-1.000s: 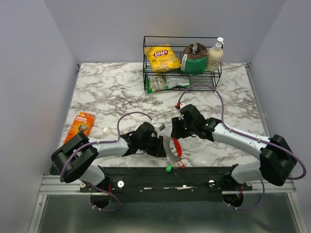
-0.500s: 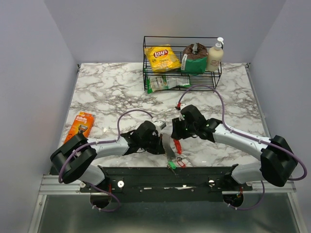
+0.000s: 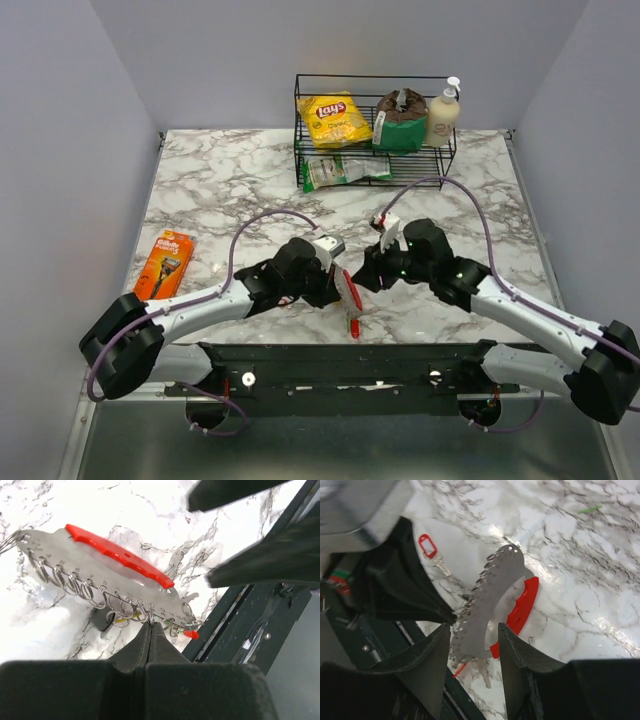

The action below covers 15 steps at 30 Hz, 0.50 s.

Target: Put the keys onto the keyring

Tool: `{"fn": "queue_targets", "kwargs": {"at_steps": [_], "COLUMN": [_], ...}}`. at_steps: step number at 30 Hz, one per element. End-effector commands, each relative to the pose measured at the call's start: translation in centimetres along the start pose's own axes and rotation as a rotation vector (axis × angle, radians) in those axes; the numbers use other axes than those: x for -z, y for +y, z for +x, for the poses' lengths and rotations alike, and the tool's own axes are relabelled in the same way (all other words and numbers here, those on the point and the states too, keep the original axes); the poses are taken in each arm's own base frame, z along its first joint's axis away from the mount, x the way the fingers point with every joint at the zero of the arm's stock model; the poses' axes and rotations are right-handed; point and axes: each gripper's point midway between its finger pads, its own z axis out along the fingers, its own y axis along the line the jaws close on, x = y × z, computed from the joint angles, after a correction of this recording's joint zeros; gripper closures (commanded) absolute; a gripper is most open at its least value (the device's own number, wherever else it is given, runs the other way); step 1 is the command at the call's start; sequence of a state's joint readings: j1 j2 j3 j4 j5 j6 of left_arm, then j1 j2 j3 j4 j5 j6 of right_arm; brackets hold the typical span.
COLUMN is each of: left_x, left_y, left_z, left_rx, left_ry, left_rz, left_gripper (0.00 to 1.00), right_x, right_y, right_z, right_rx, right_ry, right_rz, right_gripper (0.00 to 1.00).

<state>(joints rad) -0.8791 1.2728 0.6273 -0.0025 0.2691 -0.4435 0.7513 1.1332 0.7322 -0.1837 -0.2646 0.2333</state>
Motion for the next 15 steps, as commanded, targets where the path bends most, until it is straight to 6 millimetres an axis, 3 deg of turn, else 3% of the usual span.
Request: {"fn": "queue_targets", "kwargs": {"at_steps": [1, 5, 11, 15], "left_x": [1.5, 2.3, 3.4, 4.1], "left_y": [-1.1, -2.3, -4.2, -5.4], "left_z": [-2.1, -2.8, -4.0, -4.6], "left_rx": [-0.106, -0.15, -0.191, -0.208], "left_ry": [-0.052, -0.085, -0.154, -0.177], "left_rz": [0.022, 0.081, 0.169, 0.221], "left_gripper": [1.0, 1.0, 1.0, 1.0], "right_x": [2.6, 4.9, 5.4, 5.1], "right_y": [3.6, 7.1, 9.4, 9.8], "right_z": [-1.9, -1.6, -0.2, 0.3], "right_rx": [0.219, 0.334, 0.352, 0.34], "right_ry": [-0.142, -0.208, -0.155, -0.12], "right_rz": [-0.205, -0.408, -0.587, -0.634], "right_gripper": [0.53, 0.56, 0.62, 0.71]}}
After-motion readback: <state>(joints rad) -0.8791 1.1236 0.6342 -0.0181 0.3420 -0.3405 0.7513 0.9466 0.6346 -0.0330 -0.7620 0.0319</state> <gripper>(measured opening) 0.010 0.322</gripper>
